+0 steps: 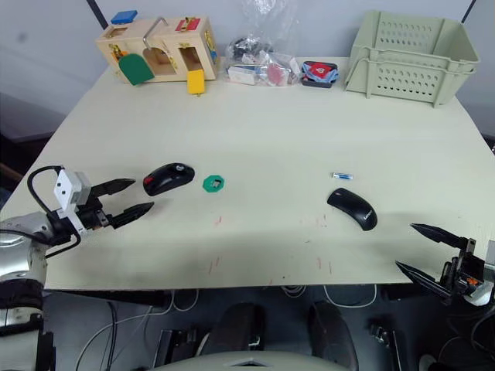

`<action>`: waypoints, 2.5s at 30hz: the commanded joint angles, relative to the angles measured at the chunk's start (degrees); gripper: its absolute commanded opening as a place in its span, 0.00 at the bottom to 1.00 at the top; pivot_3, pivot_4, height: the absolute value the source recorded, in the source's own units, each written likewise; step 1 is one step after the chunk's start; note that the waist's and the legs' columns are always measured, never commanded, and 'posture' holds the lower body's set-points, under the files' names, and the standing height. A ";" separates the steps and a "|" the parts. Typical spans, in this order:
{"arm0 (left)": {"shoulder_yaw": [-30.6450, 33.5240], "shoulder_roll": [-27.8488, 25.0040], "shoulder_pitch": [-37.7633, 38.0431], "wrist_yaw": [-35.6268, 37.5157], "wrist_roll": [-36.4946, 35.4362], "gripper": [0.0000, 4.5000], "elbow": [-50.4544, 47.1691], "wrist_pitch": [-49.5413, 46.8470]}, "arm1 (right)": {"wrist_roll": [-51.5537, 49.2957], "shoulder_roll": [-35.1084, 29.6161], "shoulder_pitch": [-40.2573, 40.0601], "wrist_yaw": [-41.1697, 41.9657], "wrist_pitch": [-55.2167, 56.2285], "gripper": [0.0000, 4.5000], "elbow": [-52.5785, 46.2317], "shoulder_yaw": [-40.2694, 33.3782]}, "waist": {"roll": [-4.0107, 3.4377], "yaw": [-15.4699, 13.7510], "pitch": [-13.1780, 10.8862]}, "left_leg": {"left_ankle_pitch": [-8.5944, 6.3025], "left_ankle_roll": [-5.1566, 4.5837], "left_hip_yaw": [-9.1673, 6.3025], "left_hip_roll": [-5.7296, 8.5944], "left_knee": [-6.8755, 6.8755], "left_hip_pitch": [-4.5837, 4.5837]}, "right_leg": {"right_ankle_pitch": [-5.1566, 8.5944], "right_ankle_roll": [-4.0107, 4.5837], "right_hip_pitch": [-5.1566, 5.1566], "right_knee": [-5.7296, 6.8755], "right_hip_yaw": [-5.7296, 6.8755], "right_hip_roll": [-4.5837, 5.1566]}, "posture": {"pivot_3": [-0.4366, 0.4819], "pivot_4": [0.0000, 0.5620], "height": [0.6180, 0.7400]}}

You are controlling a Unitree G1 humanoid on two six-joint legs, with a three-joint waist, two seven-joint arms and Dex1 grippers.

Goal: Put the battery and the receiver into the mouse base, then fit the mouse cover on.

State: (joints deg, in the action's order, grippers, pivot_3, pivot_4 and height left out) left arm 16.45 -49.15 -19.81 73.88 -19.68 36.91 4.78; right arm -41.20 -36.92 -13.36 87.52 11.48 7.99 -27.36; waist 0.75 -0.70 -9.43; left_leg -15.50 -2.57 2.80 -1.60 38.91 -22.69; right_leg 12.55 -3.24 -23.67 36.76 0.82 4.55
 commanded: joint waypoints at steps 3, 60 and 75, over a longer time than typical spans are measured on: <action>-3.93 -3.12 -9.60 6.38 4.13 1.00 10.32 6.13 | -2.52 -2.72 2.66 4.48 0.69 0.98 5.03 -4.00 | 0.02 -0.04 -0.01 | 0.00 0.00 0.08 0.04 0.00 -0.02 | -0.01 -0.01 0.01 0.00 0.01 0.00 | 0.48 0.27 1.00; -12.00 4.14 -33.28 -1.42 23.00 0.65 38.80 8.60 | -3.05 -4.19 3.89 4.98 -2.32 1.00 3.50 -3.55 | 0.13 -0.05 -0.07 | 0.01 0.00 0.03 0.11 0.19 -0.16 | -0.07 -0.13 0.02 0.07 0.06 0.02 | 0.48 0.27 1.00; -10.18 -0.08 -33.05 5.77 19.91 0.65 35.62 10.52 | -3.68 -3.96 5.71 4.98 -2.02 1.00 3.64 -1.00 | 0.15 0.04 -0.08 | 0.00 0.00 0.02 0.11 0.19 -0.16 | -0.07 -0.13 0.02 0.08 0.06 0.02 | 0.48 0.27 1.00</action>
State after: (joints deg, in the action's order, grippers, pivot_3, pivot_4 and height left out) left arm 4.68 -47.77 -52.83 77.85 1.90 74.51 14.35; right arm -43.47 -40.86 -7.97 92.16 8.98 12.28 -27.77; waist 0.90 -0.66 -9.52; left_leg -15.50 -2.57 2.82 -1.48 39.10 -22.85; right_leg 12.48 -3.37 -23.65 36.85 0.89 4.56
